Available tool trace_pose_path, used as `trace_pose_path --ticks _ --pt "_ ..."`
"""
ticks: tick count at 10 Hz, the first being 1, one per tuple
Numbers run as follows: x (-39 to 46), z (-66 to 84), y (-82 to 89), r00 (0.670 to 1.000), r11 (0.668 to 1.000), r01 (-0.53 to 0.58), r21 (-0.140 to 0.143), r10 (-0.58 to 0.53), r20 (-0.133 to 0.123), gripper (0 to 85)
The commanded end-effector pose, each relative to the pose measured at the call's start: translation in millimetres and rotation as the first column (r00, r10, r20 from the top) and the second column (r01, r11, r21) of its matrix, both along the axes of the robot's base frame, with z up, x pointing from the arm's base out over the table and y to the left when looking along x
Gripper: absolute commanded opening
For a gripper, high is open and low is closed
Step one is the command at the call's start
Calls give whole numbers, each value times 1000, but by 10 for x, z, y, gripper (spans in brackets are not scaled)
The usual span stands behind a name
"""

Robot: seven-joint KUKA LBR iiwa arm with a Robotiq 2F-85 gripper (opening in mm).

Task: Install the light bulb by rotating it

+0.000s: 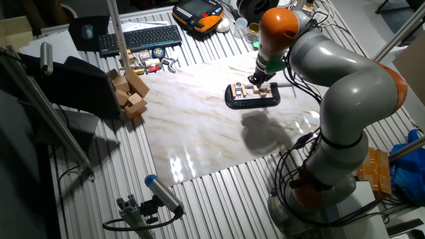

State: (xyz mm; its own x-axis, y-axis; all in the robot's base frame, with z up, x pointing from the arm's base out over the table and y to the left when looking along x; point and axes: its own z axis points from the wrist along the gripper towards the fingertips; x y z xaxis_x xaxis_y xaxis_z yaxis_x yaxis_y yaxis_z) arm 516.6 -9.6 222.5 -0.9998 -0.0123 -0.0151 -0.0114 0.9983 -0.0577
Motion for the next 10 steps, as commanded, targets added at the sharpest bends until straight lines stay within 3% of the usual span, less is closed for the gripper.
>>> trace_pose_path --ticks 1,5,10 --pt "4 -32 -25 1000 1000 -2 1 2 -8 0" --pt "20 -177 -106 999 1000 -10 6 10 -31 0" --pt "64 -301 -260 1000 1000 -8 -7 8 -13 0"
